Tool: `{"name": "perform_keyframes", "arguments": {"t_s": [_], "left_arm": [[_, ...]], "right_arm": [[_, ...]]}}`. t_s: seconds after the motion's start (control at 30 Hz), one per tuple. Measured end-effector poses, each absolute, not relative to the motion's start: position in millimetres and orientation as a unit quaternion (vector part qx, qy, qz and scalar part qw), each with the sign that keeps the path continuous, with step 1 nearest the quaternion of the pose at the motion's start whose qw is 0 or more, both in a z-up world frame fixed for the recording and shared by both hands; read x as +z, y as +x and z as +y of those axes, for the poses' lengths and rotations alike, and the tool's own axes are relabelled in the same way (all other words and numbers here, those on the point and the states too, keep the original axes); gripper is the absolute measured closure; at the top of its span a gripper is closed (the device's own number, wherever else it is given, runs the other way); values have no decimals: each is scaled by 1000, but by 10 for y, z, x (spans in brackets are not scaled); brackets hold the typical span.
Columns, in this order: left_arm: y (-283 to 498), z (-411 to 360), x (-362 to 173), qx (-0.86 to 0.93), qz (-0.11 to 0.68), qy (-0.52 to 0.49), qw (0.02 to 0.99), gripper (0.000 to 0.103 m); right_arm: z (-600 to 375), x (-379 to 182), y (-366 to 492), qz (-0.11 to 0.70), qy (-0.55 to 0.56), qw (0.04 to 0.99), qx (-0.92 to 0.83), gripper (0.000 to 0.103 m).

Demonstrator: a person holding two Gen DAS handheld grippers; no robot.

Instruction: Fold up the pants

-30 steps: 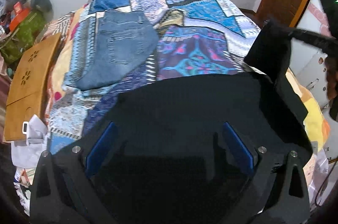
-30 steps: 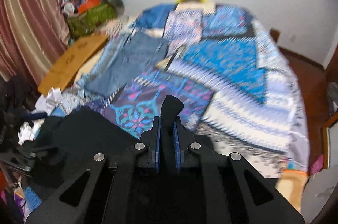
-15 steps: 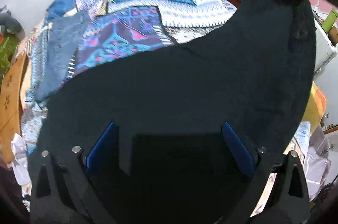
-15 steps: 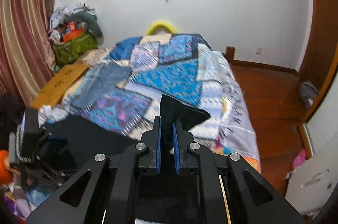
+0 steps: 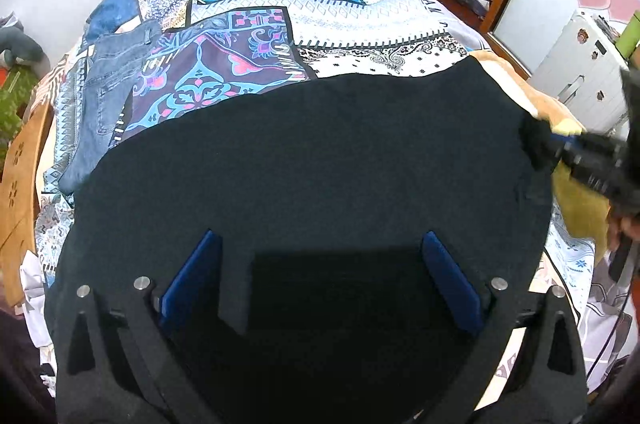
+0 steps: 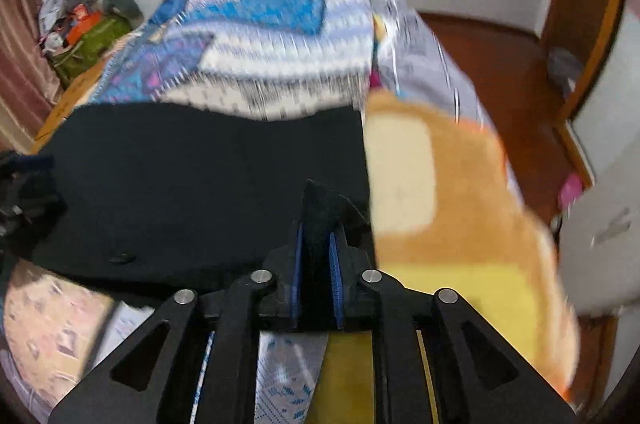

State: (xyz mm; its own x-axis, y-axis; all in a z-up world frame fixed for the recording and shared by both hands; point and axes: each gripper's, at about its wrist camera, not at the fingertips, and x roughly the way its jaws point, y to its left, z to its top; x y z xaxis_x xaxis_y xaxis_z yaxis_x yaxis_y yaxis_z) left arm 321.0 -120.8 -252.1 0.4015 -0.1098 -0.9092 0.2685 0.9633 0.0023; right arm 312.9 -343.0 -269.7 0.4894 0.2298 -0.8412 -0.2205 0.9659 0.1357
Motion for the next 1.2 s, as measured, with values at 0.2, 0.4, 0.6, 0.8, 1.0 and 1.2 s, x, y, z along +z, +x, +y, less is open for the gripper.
{"name": "perform_keyframes", "arguments": {"t_s": [0.2,0.4,0.6,0.8,1.0,1.2], "left_arm": [[3195,-1179,-2500,-115,530,68,837,1],[3142,-915,-2306,-87,503,46,859,1],[2989,-275,-1900,-47,450,26,891,1],[2808,667,-1653,15,426,4,905,1],[2594,1772,-1768,96,446,-31,889,1],[2399,2484,-2158,135,484,-64,862,1]], "right_arm": [[-3496,-2592,2967,487,-8,868,95,64],[-3332,-2120,2788,443,-28,890,108,53],[-2834,-1631,2703,388,-43,906,161,46],[-2005,-1432,2775,363,-58,901,231,42],[-1152,-1610,2951,385,-64,872,295,40],[-513,-1776,3118,415,-93,843,330,40]]}}
